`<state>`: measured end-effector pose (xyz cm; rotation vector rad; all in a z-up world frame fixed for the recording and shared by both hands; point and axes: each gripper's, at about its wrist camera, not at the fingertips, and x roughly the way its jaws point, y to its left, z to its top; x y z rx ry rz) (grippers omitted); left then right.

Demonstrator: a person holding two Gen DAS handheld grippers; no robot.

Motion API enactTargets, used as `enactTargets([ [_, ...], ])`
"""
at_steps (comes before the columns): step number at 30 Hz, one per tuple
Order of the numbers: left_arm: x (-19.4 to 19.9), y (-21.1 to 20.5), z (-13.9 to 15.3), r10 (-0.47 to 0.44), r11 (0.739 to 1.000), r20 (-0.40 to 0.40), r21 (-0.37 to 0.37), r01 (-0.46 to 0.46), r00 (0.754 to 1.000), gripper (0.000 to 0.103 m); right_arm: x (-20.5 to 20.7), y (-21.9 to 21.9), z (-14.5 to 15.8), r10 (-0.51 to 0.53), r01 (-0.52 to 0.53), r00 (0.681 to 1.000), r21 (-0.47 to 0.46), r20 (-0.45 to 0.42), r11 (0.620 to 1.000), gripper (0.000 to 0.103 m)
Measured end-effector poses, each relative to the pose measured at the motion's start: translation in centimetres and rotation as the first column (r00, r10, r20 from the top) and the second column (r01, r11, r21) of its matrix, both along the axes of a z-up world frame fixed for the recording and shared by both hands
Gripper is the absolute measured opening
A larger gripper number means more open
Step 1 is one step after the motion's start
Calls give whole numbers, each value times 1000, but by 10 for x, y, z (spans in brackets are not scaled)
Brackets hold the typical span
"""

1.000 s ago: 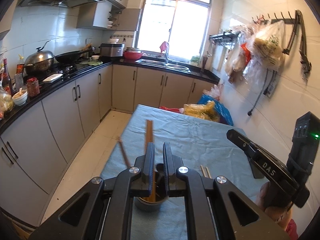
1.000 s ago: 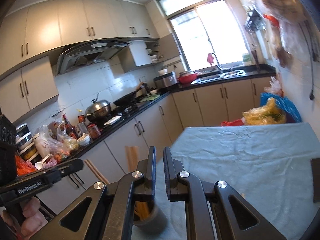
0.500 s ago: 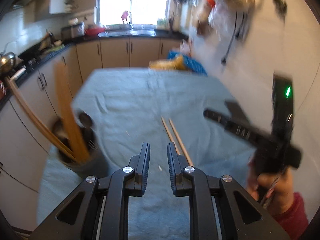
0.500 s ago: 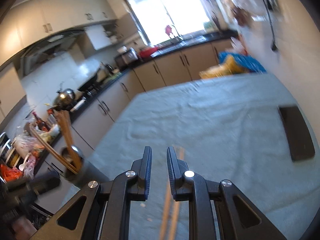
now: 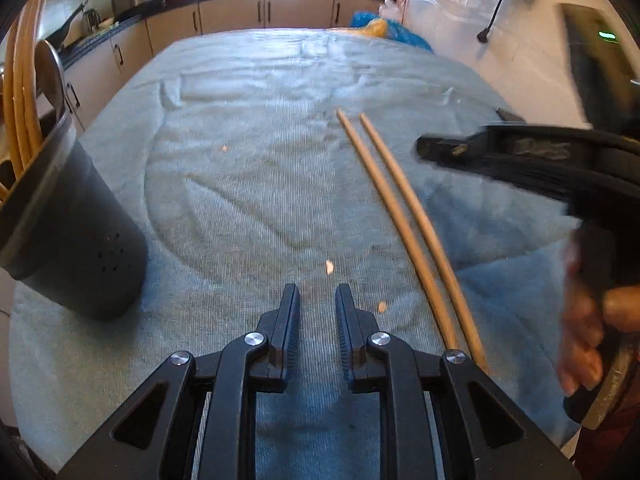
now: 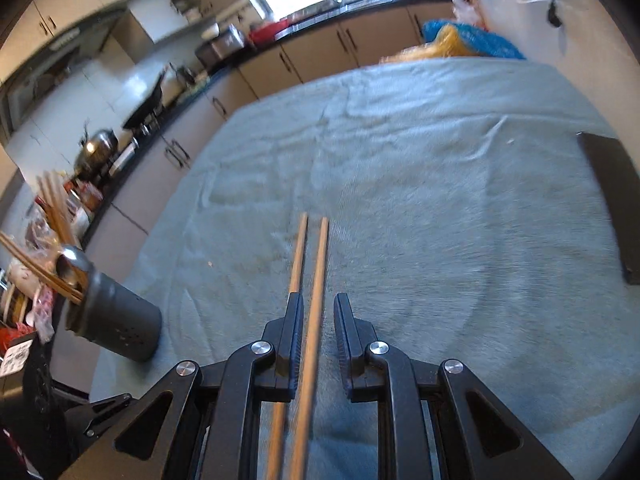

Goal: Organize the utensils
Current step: 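Move both tools back over the last two chopsticks on the cloth, then grasp a wooden chopstick with the left tool while the right tool grasps the other chopstick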

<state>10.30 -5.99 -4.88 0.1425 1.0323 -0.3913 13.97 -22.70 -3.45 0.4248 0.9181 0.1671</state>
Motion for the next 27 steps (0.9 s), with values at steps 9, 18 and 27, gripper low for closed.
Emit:
enactTargets([
  [9,9,-1,3,3,1000,-9,-4,-3,1000,20,26,28,-14,43,-54,997,-176,-63,983,13],
  [18,33,-31,32,-42,998,-20,-52,41,999,31,7,-17,-11,-52,35,996,-221,-70,975,8],
  [27,95,-74,20,14,1000,-129,-6,-15,992,32,-5,-51,-17,-94,91,994,-63,-52,994,8],
])
